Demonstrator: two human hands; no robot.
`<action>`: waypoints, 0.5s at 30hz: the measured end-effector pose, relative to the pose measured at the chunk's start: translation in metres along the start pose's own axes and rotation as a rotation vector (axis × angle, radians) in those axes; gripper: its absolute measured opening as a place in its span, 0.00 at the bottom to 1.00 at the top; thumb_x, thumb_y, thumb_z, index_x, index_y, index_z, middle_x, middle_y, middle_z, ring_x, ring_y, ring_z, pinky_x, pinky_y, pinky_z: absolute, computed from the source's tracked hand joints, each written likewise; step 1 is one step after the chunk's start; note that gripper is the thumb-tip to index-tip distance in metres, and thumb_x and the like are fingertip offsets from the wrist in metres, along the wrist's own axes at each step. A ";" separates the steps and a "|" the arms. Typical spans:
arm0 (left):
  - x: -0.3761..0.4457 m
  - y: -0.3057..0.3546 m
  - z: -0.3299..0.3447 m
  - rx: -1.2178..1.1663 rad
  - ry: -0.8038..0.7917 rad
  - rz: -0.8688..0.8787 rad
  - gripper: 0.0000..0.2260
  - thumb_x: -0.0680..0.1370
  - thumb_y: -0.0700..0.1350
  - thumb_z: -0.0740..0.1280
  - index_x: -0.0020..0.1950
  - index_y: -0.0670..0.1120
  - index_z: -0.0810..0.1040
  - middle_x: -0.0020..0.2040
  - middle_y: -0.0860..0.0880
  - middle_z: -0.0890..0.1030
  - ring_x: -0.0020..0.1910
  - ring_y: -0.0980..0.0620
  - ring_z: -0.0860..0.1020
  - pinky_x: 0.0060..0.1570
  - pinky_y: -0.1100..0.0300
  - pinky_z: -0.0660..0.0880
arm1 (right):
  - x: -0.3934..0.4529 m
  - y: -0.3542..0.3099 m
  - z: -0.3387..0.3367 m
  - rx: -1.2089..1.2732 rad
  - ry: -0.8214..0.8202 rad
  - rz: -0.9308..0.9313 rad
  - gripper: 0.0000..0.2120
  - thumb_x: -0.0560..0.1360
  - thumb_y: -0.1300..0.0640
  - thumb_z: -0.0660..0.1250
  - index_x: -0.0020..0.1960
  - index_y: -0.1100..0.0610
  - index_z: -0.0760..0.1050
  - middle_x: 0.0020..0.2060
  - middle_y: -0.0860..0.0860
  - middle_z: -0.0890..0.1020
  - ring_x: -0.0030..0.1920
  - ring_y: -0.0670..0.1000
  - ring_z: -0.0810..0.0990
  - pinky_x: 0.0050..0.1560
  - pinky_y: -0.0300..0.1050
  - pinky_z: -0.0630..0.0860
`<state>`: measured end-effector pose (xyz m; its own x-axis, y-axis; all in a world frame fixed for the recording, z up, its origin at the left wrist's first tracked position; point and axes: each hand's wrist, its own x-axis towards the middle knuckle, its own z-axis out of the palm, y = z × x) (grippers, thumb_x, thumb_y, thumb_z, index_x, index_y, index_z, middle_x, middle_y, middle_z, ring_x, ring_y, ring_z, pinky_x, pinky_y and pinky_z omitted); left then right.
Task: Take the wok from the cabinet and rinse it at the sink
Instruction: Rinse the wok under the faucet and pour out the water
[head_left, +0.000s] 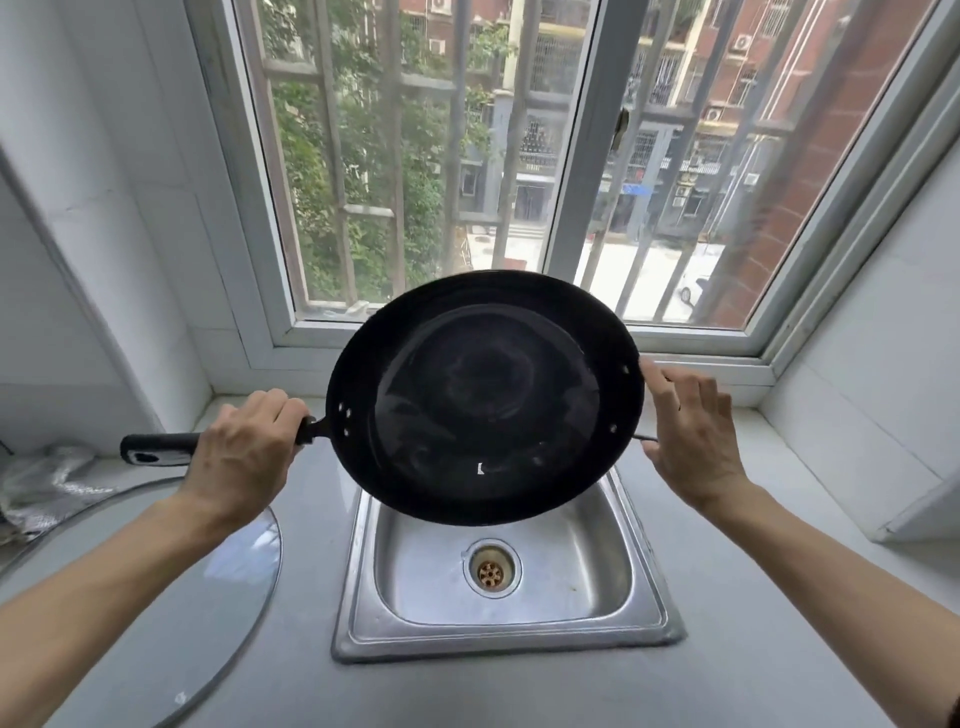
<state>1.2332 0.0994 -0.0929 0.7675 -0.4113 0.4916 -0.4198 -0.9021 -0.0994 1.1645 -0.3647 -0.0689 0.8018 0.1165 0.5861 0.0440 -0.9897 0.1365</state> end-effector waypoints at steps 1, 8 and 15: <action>0.000 -0.002 -0.001 -0.001 0.004 -0.013 0.10 0.69 0.37 0.75 0.44 0.42 0.75 0.38 0.45 0.72 0.37 0.40 0.73 0.31 0.48 0.68 | 0.002 0.000 0.000 -0.001 -0.002 0.002 0.51 0.54 0.70 0.77 0.74 0.59 0.62 0.57 0.60 0.73 0.53 0.61 0.70 0.48 0.51 0.65; 0.010 -0.007 0.003 -0.046 0.007 -0.006 0.10 0.68 0.36 0.75 0.44 0.42 0.76 0.37 0.46 0.71 0.36 0.40 0.73 0.32 0.48 0.67 | 0.010 -0.002 -0.009 -0.021 -0.120 0.011 0.54 0.52 0.67 0.79 0.75 0.59 0.61 0.56 0.59 0.74 0.53 0.60 0.70 0.47 0.49 0.63; 0.035 0.000 -0.004 -0.079 -0.018 0.102 0.13 0.66 0.36 0.77 0.46 0.42 0.77 0.37 0.46 0.73 0.36 0.39 0.74 0.32 0.48 0.68 | 0.009 0.016 -0.037 -0.064 -0.247 0.031 0.60 0.49 0.64 0.82 0.77 0.59 0.60 0.58 0.55 0.73 0.56 0.58 0.70 0.49 0.51 0.69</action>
<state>1.2581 0.0861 -0.0723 0.7269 -0.5034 0.4671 -0.5327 -0.8426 -0.0792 1.1503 -0.3766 -0.0317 0.9237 0.0546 0.3793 -0.0142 -0.9842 0.1763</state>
